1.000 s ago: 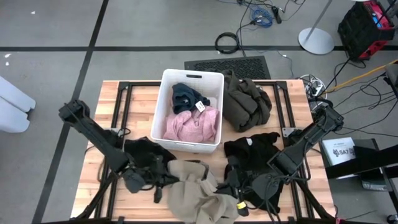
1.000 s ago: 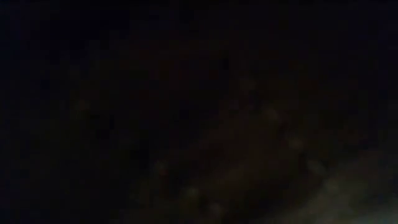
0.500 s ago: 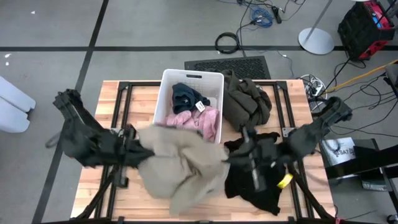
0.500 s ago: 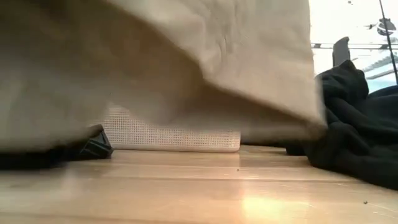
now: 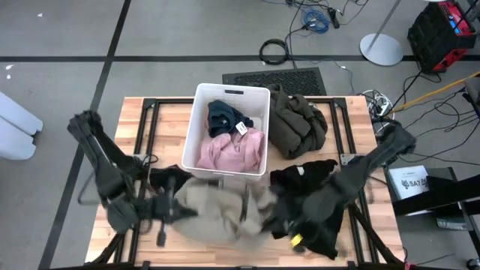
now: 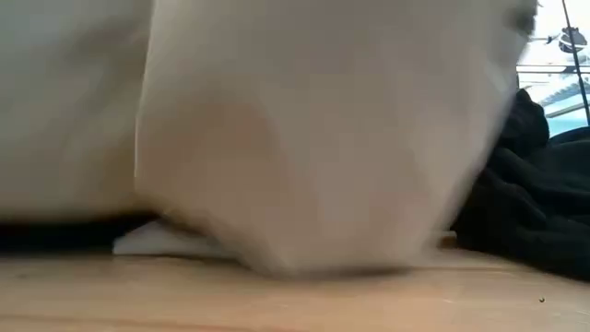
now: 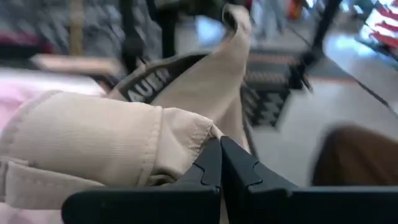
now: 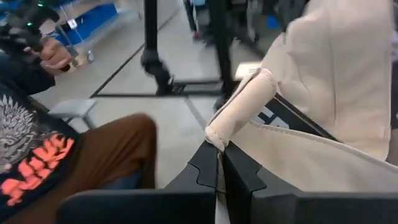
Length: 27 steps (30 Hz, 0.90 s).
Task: Sort clothes
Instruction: Put the brown shorts into the white laundry bin
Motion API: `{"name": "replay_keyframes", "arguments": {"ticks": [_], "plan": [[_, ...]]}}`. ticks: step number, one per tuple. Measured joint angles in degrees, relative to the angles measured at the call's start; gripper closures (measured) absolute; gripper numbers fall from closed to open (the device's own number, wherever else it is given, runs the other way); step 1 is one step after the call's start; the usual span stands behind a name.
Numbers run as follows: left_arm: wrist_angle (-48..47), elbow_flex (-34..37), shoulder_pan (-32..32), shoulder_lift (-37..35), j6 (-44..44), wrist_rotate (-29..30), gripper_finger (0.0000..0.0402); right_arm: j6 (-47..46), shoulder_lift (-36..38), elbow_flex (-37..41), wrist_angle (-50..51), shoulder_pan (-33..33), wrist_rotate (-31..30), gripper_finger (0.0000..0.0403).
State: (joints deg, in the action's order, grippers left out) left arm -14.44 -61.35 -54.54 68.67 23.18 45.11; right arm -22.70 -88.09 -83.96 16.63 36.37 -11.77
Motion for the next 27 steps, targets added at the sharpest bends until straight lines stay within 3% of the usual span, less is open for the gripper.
{"name": "replay_keyframes", "arguments": {"ticks": [6,9,13,17,22,27], "plan": [[3.14,0.45,-5.49,11.11,8.82,-3.1,0.0402,-2.81,-10.5,0.0,-7.43,5.56,-0.38,0.0403],[3.16,0.45,-6.59,15.12,14.14,-1.26,0.0402,-7.22,-13.8,-0.02,-6.29,6.19,-5.26,0.0403],[-1.98,0.47,-6.72,18.74,22.8,0.49,0.0402,-19.43,-16.3,-0.02,3.05,4.76,-13.14,0.0403],[-13.3,0.47,-6.48,20.07,33.93,1.77,0.0402,-32.07,-17.21,-0.02,15.88,2.05,-17.21,0.0403],[-26.78,0.47,-6.29,21.23,47.96,0.26,0.0402,-39.94,-19.46,-0.02,23.69,-1.59,-14.46,0.0403],[-27.89,0.47,-6.24,22.11,50.07,-4.5,0.04,-40.81,-22.86,-0.02,22.75,-4.17,-5.25,0.0401]]}}
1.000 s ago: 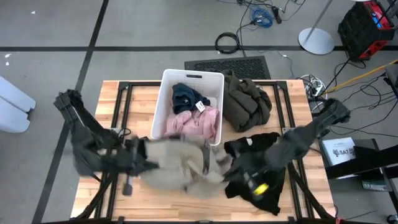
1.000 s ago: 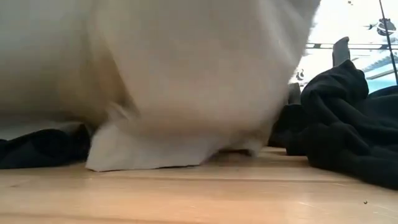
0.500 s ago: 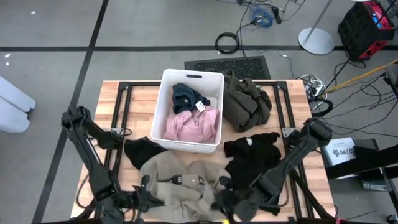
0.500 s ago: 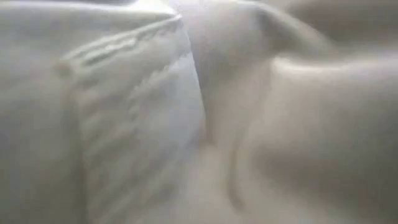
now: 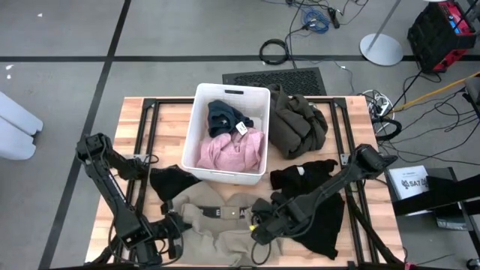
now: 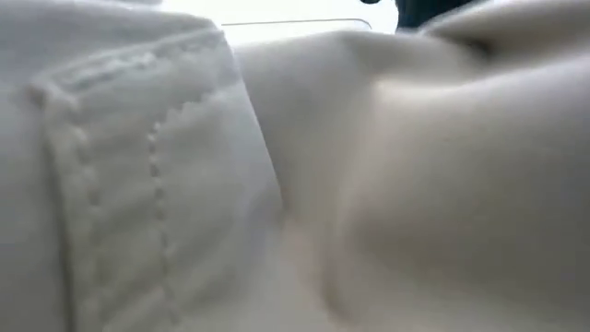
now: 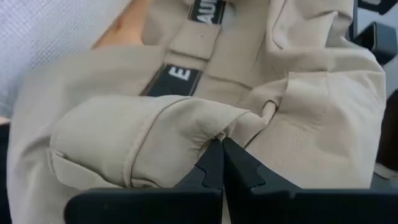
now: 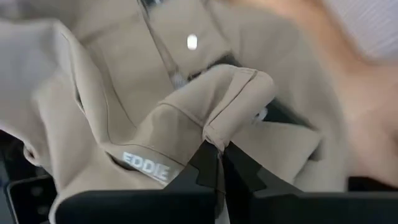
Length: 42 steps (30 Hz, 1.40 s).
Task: Sort clothes
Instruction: Put the brown shorts into the white laundry bin
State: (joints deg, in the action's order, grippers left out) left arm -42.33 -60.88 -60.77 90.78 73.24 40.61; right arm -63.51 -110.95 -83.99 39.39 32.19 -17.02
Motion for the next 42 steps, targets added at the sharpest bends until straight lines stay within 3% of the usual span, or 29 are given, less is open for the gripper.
{"name": "replay_keyframes", "arguments": {"ticks": [6,13,21,27,31,34,37,42], "plan": [[-0.09,0.0,0.0,0.0,-3.18,-0.09,0.0348,-1.83,-2.79,-0.02,-0.07,-1.38,4.0,0.0358],[-0.5,-1.6,0.11,-0.83,-9.54,1.52,0.0275,1.49,-3.28,-0.02,1.76,-1.49,3.83,0.0261],[-2.1,-8.6,0.43,-6.97,-22.67,1.8,0.0265,8.48,-5.14,-0.06,0.87,-1.45,0.33,0.0156],[-1.74,-9.79,0.37,-11.7,-29.1,10.0,0.0264,15.26,-10.35,-0.23,-2.41,-2.41,-0.22,0.0123],[-1.77,-9.79,0.42,-12.2,-33.36,17.85,0.0264,16.61,-13.27,-0.53,-3.35,-3.64,2.44,0.0129],[-1.81,-9.79,0.37,-12.2,-36.35,23.46,0.0264,16.88,-13.88,-0.59,-3.48,-4.11,4.52,0.0157],[-1.93,-9.79,0.4,-12.23,-38.91,28.34,0.0264,16.83,-13.33,-0.46,-3.51,-4.14,5.13,0.0215],[-2.21,-9.79,0.12,-13.22,-39.27,28.32,0.0264,15.74,-10.33,-0.06,-2.99,-4.15,6.73,0.0361]]}}
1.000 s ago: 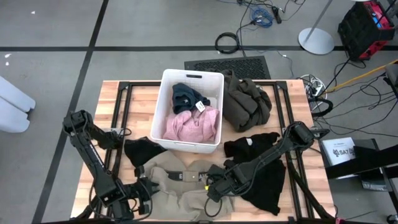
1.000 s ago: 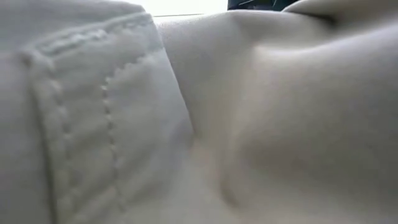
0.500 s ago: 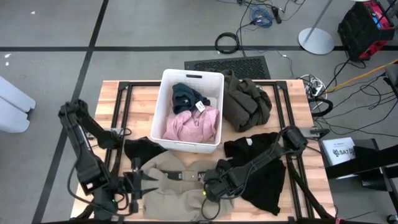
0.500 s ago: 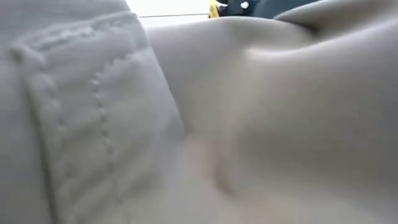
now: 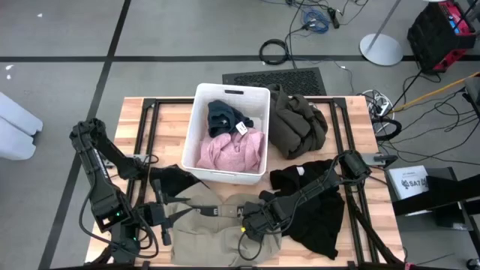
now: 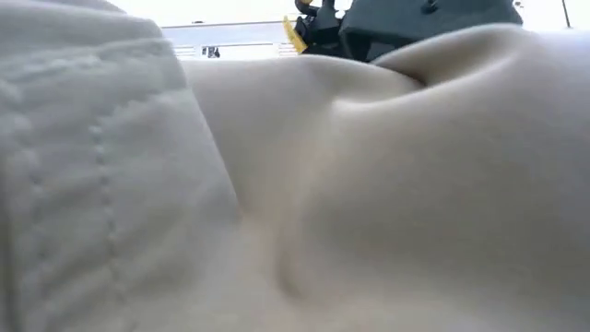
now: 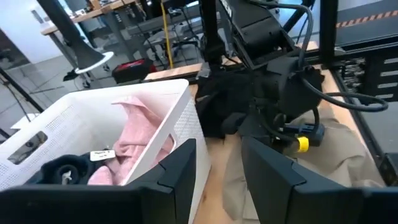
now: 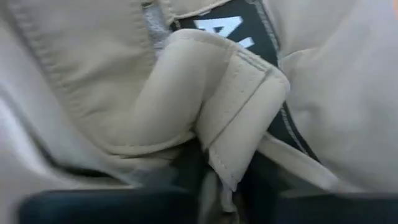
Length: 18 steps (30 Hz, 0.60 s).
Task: Sort clothes
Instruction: Put the brown shorts into the white laundry bin
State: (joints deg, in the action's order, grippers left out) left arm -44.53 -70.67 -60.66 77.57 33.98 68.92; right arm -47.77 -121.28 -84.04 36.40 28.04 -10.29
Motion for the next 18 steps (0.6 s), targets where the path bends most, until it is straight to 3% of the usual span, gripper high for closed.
{"name": "replay_keyframes", "arguments": {"ticks": [2,11,18], "plan": [[-0.02,0.0,-0.33,-0.18,0.02,-1.24,0.0264,-1.15,1.28,0.26,0.37,0.03,0.42,0.0387],[0.02,0.0,-2.39,-0.16,0.11,-2.89,0.0264,-6.59,9.46,0.32,5.22,0.49,0.23,0.0397],[0.06,0.0,-2.78,-0.16,0.12,-2.84,0.0265,-8.42,17.89,0.3,7.6,3.05,-7.44,0.04]]}}
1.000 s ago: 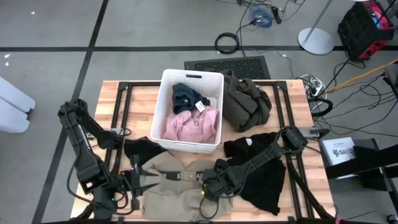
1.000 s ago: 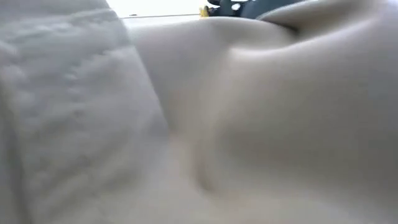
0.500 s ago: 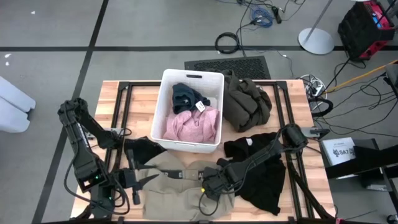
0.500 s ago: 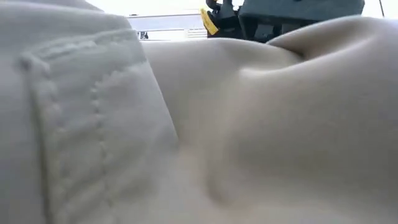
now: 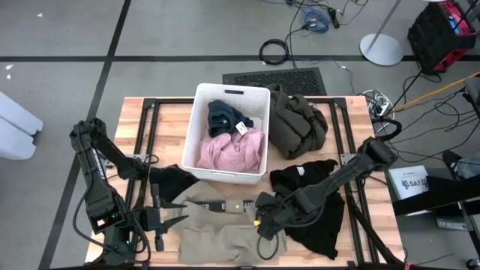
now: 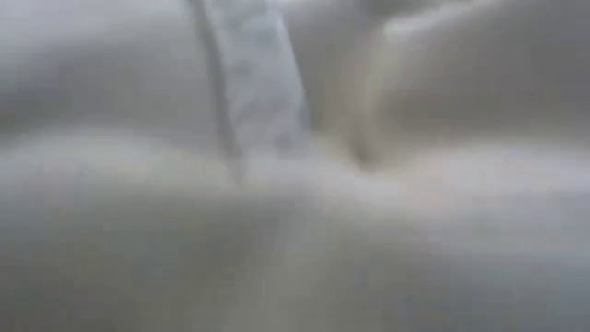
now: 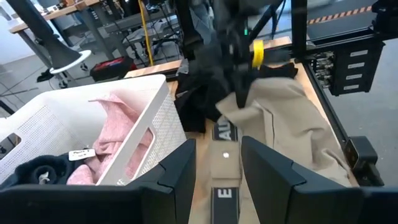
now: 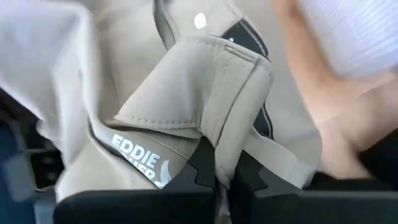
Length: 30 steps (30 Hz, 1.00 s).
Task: Sort clothes
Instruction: Put the brown shorts into the white laundry bin
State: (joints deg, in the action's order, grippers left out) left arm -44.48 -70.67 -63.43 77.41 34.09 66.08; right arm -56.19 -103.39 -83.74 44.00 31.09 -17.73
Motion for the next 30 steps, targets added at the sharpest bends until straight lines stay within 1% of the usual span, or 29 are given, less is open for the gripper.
{"name": "replay_keyframes", "arguments": {"ticks": [2,4,5,8,11,17,19,21,25,26,28,30], "plan": [[0.01,0.0,0.02,0.0,-0.01,0.0,0.0265,0.8,1.96,0.0,-3.06,0.79,-3.9,0.0401],[0.01,0.0,0.02,0.0,-0.01,0.02,0.0265,3.87,3.04,-0.09,-9.74,1.35,-7.21,0.0402],[0.01,0.0,0.02,0.0,-0.01,0.02,0.0265,6.22,3.2,-0.12,-13.83,1.36,-7.8,0.0402],[0.01,0.0,0.02,0.0,-0.01,0.03,0.0265,13.88,2.37,-0.16,-26.55,0.8,-7.7,0.0403],[0.35,0.0,0.02,0.0,-0.01,0.07,0.0265,18.75,0.02,-0.2,-36.11,-0.46,-6.63,0.0402],[0.45,0.0,0.02,0.0,-0.01,0.09,0.0265,21.94,-9.11,-0.2,-53.18,-3.94,-4.61,0.0402],[0.45,0.0,0.03,0.0,0.1,-0.88,0.0265,22.24,-11.86,-0.2,-55.88,-4.95,-4.32,0.0402],[0.41,0.0,0.04,0.0,1.64,-5.72,0.0265,21.47,-13.75,-0.2,-56.12,-5.83,-4.32,0.0402],[0.4,0.0,0.02,0.41,9.95,-22.71,0.0265,19.36,-15.07,-0.2,-53.92,-7.47,-2.34,0.0402],[0.42,0.0,-0.02,0.96,12.34,-25.29,0.0265,19.35,-15.13,-0.21,-53.88,-7.62,-1.98,0.0402],[0.38,0.01,-0.13,2.59,14.69,-27.15,0.0265,19.55,-14.59,-0.2,-52.98,-7.91,-1.81,0.0402],[0.36,0.07,0.36,4.12,14.48,-27.37,0.0265,20.33,-13.18,-0.2,-52.03,-8.0,-1.79,0.0402]]}}
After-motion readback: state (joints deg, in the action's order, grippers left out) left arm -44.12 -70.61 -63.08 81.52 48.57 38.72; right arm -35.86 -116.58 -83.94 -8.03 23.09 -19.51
